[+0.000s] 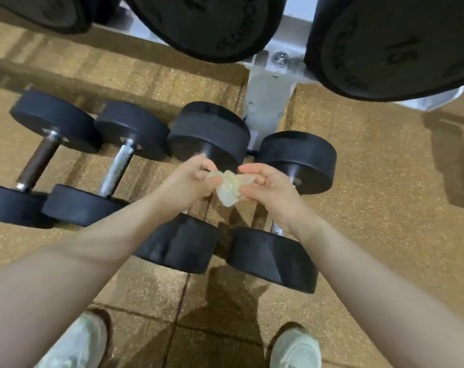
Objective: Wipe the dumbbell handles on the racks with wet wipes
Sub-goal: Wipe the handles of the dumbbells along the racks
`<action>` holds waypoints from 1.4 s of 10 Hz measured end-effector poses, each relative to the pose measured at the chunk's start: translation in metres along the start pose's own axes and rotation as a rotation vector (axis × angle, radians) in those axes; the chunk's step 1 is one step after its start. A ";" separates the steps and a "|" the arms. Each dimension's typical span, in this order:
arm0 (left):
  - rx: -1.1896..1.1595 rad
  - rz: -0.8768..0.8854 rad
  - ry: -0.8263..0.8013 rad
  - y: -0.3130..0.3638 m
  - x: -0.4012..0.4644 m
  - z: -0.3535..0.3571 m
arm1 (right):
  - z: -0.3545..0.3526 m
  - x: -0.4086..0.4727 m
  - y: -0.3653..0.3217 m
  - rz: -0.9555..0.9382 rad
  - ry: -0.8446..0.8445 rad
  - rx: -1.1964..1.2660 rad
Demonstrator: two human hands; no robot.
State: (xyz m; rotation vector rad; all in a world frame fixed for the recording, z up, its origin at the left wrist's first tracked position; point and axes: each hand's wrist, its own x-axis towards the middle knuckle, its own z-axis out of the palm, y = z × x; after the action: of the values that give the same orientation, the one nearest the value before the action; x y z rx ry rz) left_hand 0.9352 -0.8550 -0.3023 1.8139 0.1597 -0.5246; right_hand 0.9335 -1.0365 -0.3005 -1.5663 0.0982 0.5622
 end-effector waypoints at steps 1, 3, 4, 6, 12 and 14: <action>-0.026 -0.046 -0.123 -0.017 0.010 -0.025 | 0.032 0.011 -0.001 -0.008 0.085 -0.103; -0.071 -0.036 -0.112 -0.033 0.021 -0.058 | 0.105 0.028 0.001 0.075 0.287 -0.041; 0.064 0.036 -0.134 -0.035 0.018 -0.077 | 0.140 0.025 -0.002 0.147 0.430 0.070; 0.603 0.361 -0.324 -0.039 0.025 -0.114 | 0.147 0.043 0.001 0.302 0.652 0.252; 0.644 0.139 -0.627 -0.095 0.027 -0.136 | 0.105 0.095 0.050 -0.154 -0.439 -1.323; 0.543 0.057 -0.576 -0.095 0.027 -0.133 | 0.105 0.137 0.047 -0.237 -0.024 -1.382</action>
State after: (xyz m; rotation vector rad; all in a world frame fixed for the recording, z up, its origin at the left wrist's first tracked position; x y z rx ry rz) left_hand 0.9599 -0.7046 -0.3680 2.0896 -0.4692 -1.1025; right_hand 1.0043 -0.9024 -0.3962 -2.8421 -0.6175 0.4517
